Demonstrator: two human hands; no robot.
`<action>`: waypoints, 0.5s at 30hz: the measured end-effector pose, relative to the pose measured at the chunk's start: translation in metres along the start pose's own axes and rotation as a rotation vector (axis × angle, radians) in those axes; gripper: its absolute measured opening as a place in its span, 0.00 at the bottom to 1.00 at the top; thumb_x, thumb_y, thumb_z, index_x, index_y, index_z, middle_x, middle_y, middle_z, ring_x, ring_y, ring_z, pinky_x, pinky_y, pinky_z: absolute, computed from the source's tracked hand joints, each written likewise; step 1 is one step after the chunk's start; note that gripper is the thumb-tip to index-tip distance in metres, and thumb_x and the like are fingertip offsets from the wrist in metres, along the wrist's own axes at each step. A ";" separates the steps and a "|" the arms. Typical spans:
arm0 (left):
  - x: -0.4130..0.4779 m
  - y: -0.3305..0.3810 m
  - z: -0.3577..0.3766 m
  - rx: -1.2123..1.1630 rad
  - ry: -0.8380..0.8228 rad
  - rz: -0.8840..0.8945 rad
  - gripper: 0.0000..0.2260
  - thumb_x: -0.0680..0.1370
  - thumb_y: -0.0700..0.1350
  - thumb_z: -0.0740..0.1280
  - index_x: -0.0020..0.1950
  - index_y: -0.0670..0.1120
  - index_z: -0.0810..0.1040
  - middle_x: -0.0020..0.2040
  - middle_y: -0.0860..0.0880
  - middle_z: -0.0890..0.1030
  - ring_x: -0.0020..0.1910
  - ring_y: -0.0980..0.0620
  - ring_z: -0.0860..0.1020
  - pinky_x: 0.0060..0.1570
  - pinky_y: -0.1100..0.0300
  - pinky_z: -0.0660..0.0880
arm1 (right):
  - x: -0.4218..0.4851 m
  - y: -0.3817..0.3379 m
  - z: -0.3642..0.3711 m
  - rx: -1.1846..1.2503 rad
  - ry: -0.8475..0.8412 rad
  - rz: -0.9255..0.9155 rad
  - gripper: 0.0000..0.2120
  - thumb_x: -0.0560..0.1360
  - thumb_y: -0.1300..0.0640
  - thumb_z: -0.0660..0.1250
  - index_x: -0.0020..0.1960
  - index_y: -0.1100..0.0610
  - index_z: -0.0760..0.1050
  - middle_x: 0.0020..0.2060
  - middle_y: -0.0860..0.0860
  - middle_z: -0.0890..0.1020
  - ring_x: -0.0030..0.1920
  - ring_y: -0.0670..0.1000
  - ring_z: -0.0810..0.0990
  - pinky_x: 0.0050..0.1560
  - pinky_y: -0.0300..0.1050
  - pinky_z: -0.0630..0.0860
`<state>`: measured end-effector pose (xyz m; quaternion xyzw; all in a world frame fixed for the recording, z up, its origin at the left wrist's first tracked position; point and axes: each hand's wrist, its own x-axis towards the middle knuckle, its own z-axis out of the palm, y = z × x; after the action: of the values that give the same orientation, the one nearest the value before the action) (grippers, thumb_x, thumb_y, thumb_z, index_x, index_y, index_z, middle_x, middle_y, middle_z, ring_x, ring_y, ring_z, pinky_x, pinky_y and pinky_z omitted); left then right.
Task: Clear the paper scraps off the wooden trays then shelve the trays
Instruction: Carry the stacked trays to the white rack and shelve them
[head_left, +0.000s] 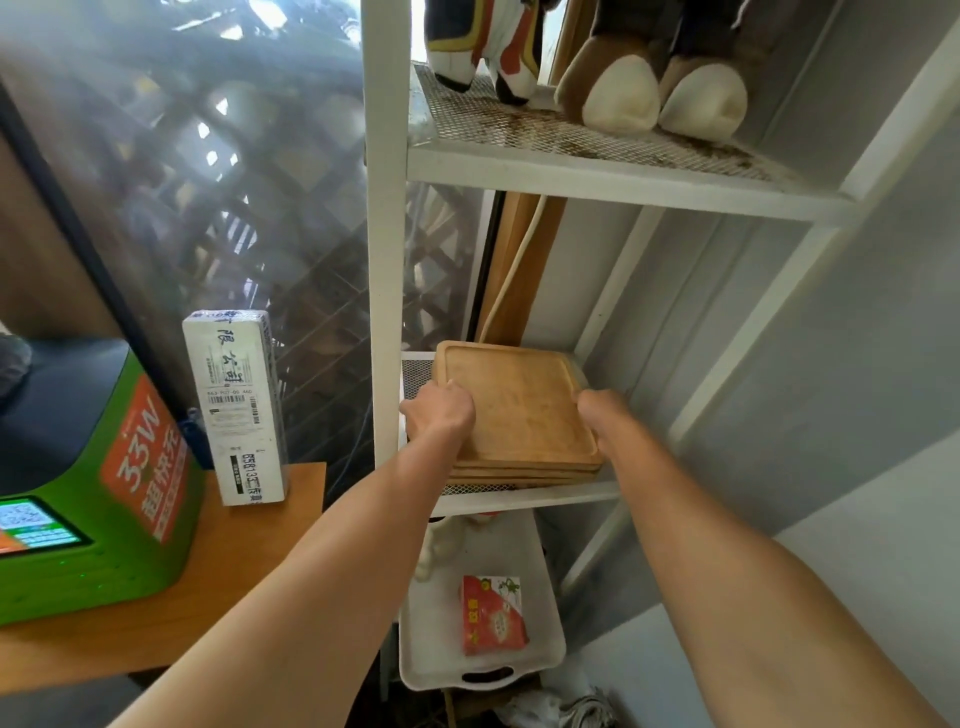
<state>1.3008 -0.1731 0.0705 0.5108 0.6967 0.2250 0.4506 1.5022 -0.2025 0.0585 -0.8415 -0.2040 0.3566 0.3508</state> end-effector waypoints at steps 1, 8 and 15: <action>0.001 0.001 0.000 0.020 0.005 -0.003 0.22 0.83 0.53 0.52 0.72 0.41 0.68 0.67 0.37 0.69 0.60 0.39 0.73 0.60 0.48 0.70 | 0.001 0.000 0.000 -0.003 0.002 -0.001 0.22 0.80 0.56 0.61 0.71 0.65 0.68 0.65 0.61 0.76 0.62 0.62 0.77 0.59 0.52 0.76; 0.004 -0.001 0.005 0.032 0.043 -0.016 0.23 0.83 0.52 0.53 0.71 0.39 0.67 0.67 0.36 0.68 0.59 0.38 0.74 0.58 0.49 0.70 | 0.003 -0.001 0.001 -0.009 -0.009 0.002 0.26 0.81 0.57 0.61 0.76 0.64 0.61 0.71 0.61 0.71 0.69 0.62 0.72 0.68 0.56 0.73; 0.010 -0.004 0.009 0.076 0.060 -0.023 0.22 0.82 0.54 0.52 0.70 0.44 0.71 0.68 0.39 0.68 0.67 0.38 0.66 0.66 0.43 0.63 | 0.007 0.003 0.001 0.001 -0.008 0.001 0.25 0.81 0.59 0.60 0.76 0.65 0.62 0.71 0.61 0.72 0.68 0.61 0.73 0.65 0.52 0.73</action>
<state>1.3056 -0.1670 0.0595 0.5126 0.7238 0.2086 0.4122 1.5063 -0.2004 0.0528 -0.8401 -0.2050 0.3600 0.3501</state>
